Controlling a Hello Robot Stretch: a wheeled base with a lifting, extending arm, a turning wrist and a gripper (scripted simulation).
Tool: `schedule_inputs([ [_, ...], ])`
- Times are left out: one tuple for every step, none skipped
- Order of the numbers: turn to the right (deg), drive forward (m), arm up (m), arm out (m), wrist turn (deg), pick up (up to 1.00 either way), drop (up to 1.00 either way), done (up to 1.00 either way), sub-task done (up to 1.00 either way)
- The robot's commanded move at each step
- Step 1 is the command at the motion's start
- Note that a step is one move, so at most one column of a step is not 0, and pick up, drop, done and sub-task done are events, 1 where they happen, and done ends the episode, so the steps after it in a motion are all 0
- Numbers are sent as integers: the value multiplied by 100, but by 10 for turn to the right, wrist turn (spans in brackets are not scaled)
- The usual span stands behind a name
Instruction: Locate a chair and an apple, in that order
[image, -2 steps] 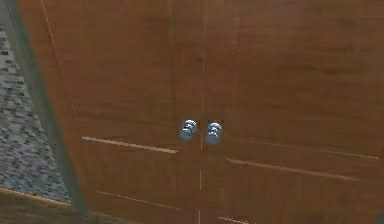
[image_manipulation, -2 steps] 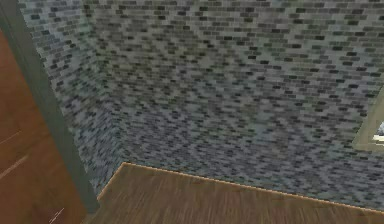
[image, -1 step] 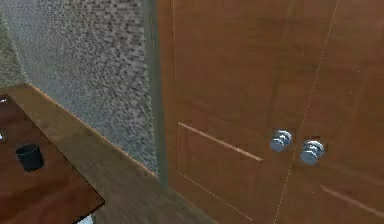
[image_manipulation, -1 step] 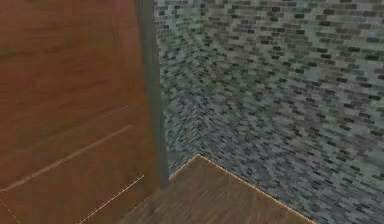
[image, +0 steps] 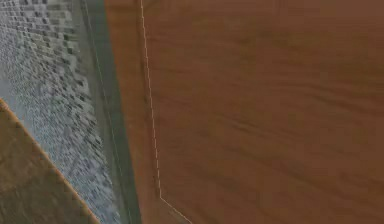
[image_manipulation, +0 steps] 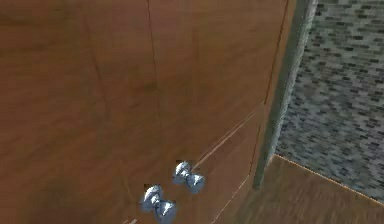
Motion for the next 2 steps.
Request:
schedule_inputs([
  [-450, 0, 0, 0, 0, 0, 0, 0, 0],
  [-150, 0, 0, 0, 0, 0, 0, 0, 0],
])
